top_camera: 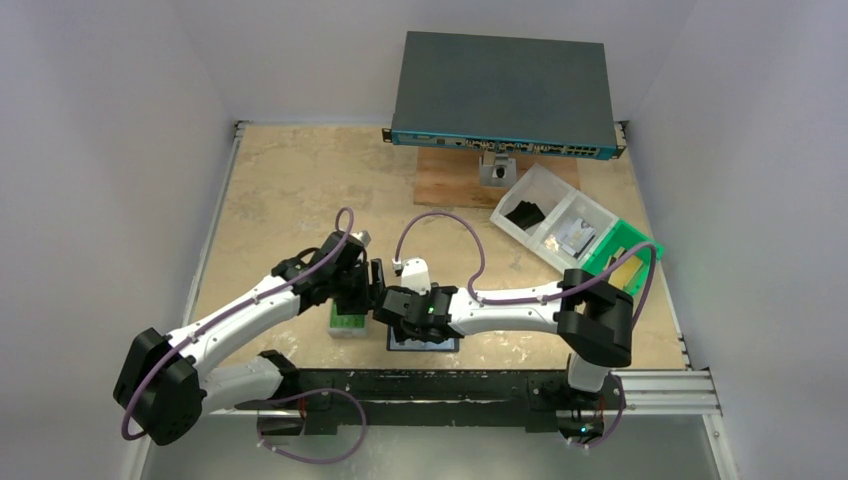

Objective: Take the credit cards out of the card holder
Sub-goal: Remove the credit card from the card holder.

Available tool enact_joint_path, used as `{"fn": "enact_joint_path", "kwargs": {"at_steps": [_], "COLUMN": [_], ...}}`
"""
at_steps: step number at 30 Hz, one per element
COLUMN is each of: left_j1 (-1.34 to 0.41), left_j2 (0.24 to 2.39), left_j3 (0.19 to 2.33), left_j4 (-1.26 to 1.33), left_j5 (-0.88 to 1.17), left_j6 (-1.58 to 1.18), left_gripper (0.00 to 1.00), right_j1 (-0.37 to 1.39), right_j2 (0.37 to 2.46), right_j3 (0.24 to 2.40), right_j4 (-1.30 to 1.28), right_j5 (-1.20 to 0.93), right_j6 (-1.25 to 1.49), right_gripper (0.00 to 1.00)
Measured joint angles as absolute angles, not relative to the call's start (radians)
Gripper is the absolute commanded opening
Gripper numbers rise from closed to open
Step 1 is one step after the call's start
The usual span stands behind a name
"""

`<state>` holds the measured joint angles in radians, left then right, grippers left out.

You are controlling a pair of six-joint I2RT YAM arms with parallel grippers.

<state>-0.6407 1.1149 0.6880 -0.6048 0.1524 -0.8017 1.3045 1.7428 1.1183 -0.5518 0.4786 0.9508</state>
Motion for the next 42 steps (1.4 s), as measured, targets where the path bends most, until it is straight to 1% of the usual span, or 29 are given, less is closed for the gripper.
{"fn": "enact_joint_path", "kwargs": {"at_steps": [16,19,24,26,30,34,38,42], "left_j1": [-0.635,-0.635,-0.635,-0.635,-0.635,-0.639,-0.662,-0.697], "left_j2": [1.116,1.121,1.132,1.142,1.166,1.190,1.219,1.266], "left_j3": [0.672,0.669,0.665,0.665,0.654,0.645,0.643,0.643], "left_j4": [-0.625,-0.627,-0.598,-0.580,-0.545,-0.517,-0.492,-0.467], "left_j5": [0.149,0.148,0.178,0.192,0.226,0.255,0.273,0.284], "left_j6": [-0.801,-0.802,-0.805,-0.809,-0.812,-0.813,-0.820,-0.826], "left_gripper": [0.62,0.61,0.52,0.45,0.29,0.18,0.13,0.11], "right_j1": [1.305,1.303,1.286,1.276,1.254,1.227,1.195,1.168], "right_j2": [1.770,1.774,1.742,1.715,1.650,1.597,1.544,1.498], "right_j3": [1.117,1.098,1.019,0.978,0.889,0.812,0.732,0.668], "right_j4": [-0.514,-0.485,-0.373,-0.326,-0.235,-0.150,-0.069,-0.007], "right_j5": [0.435,0.422,0.379,0.362,0.315,0.265,0.214,0.173], "right_j6": [0.953,0.953,0.957,0.960,0.967,0.974,0.985,0.995], "right_gripper": [0.59,0.59,0.58,0.58,0.58,0.58,0.60,0.60]}}
